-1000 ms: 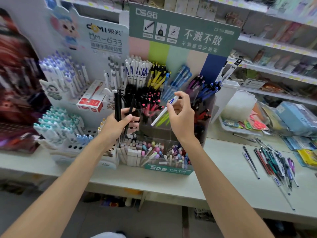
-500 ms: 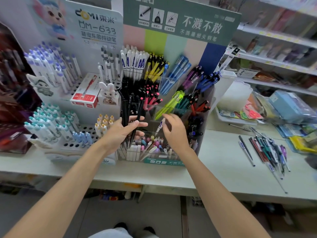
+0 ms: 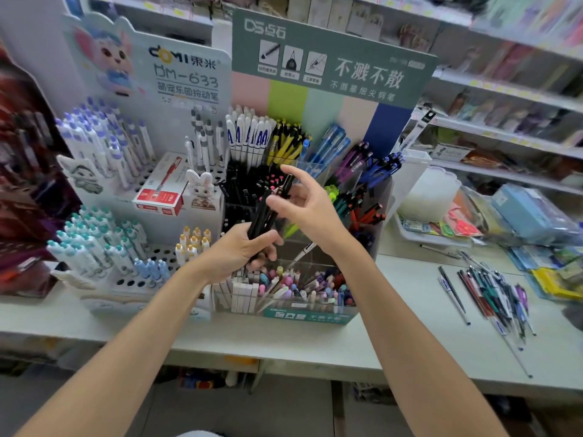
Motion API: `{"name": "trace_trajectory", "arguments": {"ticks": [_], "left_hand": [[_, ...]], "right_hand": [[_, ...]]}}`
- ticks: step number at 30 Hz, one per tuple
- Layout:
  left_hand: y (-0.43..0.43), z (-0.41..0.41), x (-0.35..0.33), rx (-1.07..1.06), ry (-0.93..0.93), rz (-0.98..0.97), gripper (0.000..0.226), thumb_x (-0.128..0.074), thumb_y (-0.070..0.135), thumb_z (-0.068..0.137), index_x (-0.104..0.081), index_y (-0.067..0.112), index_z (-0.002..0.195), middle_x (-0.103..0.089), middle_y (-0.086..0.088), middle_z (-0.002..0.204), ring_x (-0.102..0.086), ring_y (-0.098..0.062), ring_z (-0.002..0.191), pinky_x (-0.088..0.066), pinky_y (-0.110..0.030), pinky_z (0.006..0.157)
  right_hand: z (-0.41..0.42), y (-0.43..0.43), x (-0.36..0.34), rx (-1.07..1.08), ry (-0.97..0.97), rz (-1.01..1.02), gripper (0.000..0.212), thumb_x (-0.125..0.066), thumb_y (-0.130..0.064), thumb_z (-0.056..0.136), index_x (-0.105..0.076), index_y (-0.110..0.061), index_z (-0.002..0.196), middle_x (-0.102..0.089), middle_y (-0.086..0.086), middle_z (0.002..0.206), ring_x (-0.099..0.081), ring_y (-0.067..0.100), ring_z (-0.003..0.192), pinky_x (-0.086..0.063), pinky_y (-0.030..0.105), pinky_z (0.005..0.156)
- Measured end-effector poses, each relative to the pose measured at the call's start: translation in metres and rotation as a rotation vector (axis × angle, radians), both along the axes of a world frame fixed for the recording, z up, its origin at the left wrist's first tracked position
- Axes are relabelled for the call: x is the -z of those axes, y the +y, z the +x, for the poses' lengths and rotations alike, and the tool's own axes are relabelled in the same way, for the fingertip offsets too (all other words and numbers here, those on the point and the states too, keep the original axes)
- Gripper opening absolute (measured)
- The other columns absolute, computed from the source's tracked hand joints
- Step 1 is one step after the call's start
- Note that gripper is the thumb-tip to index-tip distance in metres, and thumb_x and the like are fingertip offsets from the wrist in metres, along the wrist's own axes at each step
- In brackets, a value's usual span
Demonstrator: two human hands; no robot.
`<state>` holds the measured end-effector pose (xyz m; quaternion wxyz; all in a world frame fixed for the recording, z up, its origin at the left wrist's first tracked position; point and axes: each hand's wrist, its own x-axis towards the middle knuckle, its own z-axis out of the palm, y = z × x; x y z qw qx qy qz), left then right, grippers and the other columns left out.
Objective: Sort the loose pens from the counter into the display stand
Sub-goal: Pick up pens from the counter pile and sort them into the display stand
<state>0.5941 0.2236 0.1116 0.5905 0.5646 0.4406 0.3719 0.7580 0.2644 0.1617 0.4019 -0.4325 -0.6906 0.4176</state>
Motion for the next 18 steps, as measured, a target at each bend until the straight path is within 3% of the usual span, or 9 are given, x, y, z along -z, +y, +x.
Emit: {"name": "trace_trajectory", "arguments": {"ticks": [2, 6, 10, 12, 15, 18], "left_hand": [[0.001, -0.001, -0.005, 0.004, 0.002, 0.045, 0.028, -0.051, 0.031, 0.098, -0.062, 0.006, 0.1, -0.06, -0.002, 0.067, -0.04, -0.011, 0.046, -0.034, -0.019, 0.045], [0.006, -0.01, -0.009, -0.029, -0.163, 0.028, 0.039, -0.045, 0.036, 0.096, -0.058, 0.005, 0.115, -0.062, -0.003, 0.078, -0.038, -0.008, 0.048, -0.027, -0.017, 0.044], [0.012, -0.022, -0.011, -0.091, -0.216, -0.017, 0.024, -0.043, 0.021, 0.103, -0.057, 0.006, 0.114, -0.062, -0.001, 0.075, -0.038, -0.006, 0.046, -0.025, -0.016, 0.042], [0.011, -0.026, -0.013, -0.049, -0.229, -0.025, 0.024, -0.041, 0.025, 0.104, -0.054, 0.006, 0.109, -0.057, -0.001, 0.072, -0.037, -0.007, 0.046, -0.026, -0.016, 0.042], [0.009, -0.029, -0.018, -0.051, -0.263, -0.035, 0.033, -0.04, 0.033, 0.103, -0.052, 0.004, 0.114, -0.056, -0.001, 0.07, -0.04, -0.008, 0.048, -0.029, -0.016, 0.042], [0.011, -0.036, -0.023, -0.212, -0.224, -0.002, 0.033, -0.043, 0.034, 0.101, -0.062, 0.012, 0.118, -0.067, -0.004, 0.084, -0.052, -0.009, 0.055, -0.037, -0.015, 0.042]], "right_hand": [[-0.006, -0.001, 0.0, -0.046, 0.003, 0.015, 0.056, -0.072, -0.018, 0.088, -0.044, -0.025, 0.136, -0.071, 0.011, 0.101, -0.071, 0.022, 0.083, -0.059, 0.033, 0.076], [-0.004, 0.005, -0.012, 0.032, 0.046, 0.04, 0.045, -0.064, -0.015, 0.095, -0.044, -0.021, 0.135, -0.073, 0.007, 0.095, -0.068, 0.014, 0.063, -0.052, 0.023, 0.058], [-0.009, 0.009, -0.016, 0.037, 0.041, 0.083, 0.034, -0.063, -0.015, 0.095, -0.049, -0.02, 0.125, -0.073, 0.014, 0.102, -0.066, 0.018, 0.064, -0.057, 0.032, 0.059], [-0.014, 0.009, -0.018, 0.023, 0.066, 0.071, 0.035, -0.064, -0.012, 0.094, -0.049, -0.017, 0.126, -0.073, 0.014, 0.097, -0.064, 0.017, 0.062, -0.057, 0.033, 0.057], [-0.026, 0.008, -0.02, -0.047, 0.022, 0.082, 0.043, -0.063, -0.013, 0.095, -0.045, -0.02, 0.133, -0.07, 0.014, 0.103, -0.068, 0.03, 0.07, -0.059, 0.048, 0.062], [-0.028, 0.019, -0.027, 0.037, 0.047, 0.191, 0.045, -0.062, -0.011, 0.095, -0.044, -0.018, 0.135, -0.064, 0.02, 0.107, -0.066, 0.022, 0.075, -0.058, 0.035, 0.066]]}}
